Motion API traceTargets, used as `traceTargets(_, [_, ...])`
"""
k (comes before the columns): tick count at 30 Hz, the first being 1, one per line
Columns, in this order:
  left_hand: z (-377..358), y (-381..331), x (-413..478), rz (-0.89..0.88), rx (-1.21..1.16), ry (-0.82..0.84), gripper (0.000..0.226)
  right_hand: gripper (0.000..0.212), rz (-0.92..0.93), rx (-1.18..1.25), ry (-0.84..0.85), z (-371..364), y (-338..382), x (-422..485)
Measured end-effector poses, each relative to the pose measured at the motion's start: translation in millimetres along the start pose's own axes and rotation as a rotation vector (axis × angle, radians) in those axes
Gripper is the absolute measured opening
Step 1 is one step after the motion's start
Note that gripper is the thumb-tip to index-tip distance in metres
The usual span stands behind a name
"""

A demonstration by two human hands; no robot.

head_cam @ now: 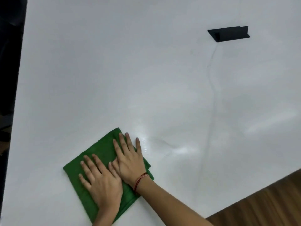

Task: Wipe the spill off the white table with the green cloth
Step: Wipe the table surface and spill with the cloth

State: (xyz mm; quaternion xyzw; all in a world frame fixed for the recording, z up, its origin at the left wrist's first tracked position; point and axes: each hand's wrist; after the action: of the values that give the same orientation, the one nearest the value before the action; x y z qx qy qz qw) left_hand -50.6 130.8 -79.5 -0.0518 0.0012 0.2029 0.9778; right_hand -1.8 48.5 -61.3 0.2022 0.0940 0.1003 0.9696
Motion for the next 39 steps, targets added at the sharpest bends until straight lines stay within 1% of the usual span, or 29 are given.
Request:
traceTargets(2, [-1.5, -41.0, 5.9, -0.118, -0.004, 0.038, 0.060, 0.064, -0.093, -0.009, -0.065, 17.3, -35.9, 2.1])
traceTargets(5, [-5.4, -100.5, 13.6, -0.266, -0.007, 0.027, 0.061, 0.069, -0.219, 0.016, -0.141, 40.1, -88.6, 0.8])
traceTargets(10, [-11.6, -173.1, -14.5, -0.516, 0.018, 0.053, 0.063, 0.077, -0.493, 0.033, -0.260, 63.9, -155.3, -42.7])
traceTargets(12, [-10.5, -186.3, -34.9, -0.602, 0.018, 0.069, 0.064, 0.079, -0.582, 0.052, -0.289, 67.2, -166.5, -69.8])
traceTargets(15, [-8.3, -187.3, -66.3, -0.733, 0.012, 0.097, 0.064, 0.080, -0.695, 0.074, -0.336, 63.5, -168.7, -109.9])
traceTargets(20, [-6.6, -152.8, -120.8, -0.846, 0.015, 0.144, 0.062, 0.070, -0.812, 0.055, -0.389, 33.2, -147.6, -173.6])
traceTargets(25, [-0.2, -106.7, -161.4, -0.802, 0.046, 0.202, 0.061, 0.065, -0.812, 0.063, -0.401, 13.5, -114.6, -216.1])
traceTargets(28, [7.7, -71.9, -185.1, -0.752, 0.013, 0.255, 0.060, 0.060, -0.753, 0.075, -0.365, 6.7, -90.7, -240.1])
traceTargets(31, [23.8, -42.0, -198.3, -0.759, -0.036, 0.288, 0.057, 0.052, -0.691, 0.094, -0.345, 15.5, -81.0, -257.5])
traceTargets(33, [35.3, -36.1, -189.4, -0.778, -0.086, 0.275, 0.051, 0.048, -0.673, 0.180, -0.381, 35.7, -89.4, -255.3])
traceTargets(35, [45.3, -45.0, -165.6, -0.795, -0.130, 0.209, 0.045, 0.041, -0.646, 0.280, -0.412, 56.2, -109.5, -245.1])
traceTargets(37, [49.4, -59.5, -134.2, -0.818, -0.096, 0.156, 0.045, 0.046, -0.569, 0.288, -0.358, 71.8, -130.8, -230.4])
traceTargets(39, [50.5, -67.4, -107.7, -0.855, -0.016, 0.170, 0.048, 0.048, -0.489, 0.280, -0.251, 76.1, -146.7, -218.3])
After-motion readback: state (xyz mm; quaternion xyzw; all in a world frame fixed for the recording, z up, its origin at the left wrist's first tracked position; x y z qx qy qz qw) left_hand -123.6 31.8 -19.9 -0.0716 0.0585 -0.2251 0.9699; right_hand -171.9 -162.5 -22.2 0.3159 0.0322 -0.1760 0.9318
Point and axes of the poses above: each hand's wrist, its own x-axis towards the middle knuckle, its own z-axis out of the back of the hand, y = z × x, and after that the axes turned 11 degrees about x, right-handed
